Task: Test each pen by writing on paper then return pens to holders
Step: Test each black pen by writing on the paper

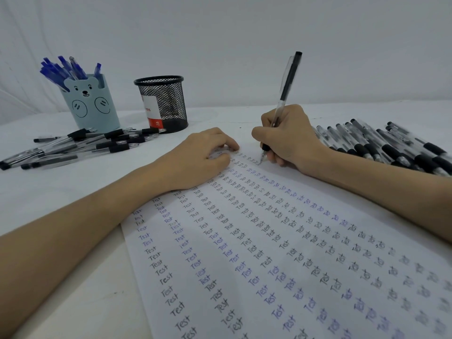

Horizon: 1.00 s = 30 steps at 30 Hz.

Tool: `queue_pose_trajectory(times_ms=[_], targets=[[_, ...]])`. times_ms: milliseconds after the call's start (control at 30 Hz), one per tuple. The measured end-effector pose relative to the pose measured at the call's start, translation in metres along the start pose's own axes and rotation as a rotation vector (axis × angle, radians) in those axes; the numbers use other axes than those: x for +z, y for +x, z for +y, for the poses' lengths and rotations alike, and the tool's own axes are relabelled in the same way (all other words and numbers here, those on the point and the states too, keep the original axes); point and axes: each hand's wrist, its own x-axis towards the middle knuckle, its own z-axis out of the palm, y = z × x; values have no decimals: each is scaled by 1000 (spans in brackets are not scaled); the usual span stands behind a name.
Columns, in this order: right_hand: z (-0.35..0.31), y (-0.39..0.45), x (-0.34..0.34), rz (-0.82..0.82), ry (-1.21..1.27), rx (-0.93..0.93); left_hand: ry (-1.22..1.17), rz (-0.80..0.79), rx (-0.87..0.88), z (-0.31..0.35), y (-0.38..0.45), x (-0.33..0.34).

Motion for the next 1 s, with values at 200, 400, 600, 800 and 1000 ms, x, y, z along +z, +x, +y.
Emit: queue_pose_trajectory(times_ms=[200, 400, 600, 800, 1000], targets=[[-3, 3, -5, 24, 151, 170, -9, -15, -22, 0, -1, -1], [-14, 5, -15, 1, 160, 134, 12, -138, -81, 9, -7, -10], [-15, 4, -30, -68, 94, 139, 208, -148, -169, 14, -10, -15], [-24, 6, -37, -125, 142, 152, -8, -159, -127, 13, -14, -9], [-24, 8, -44, -133, 92, 97, -11, -124, -151, 17, -12, -15]])
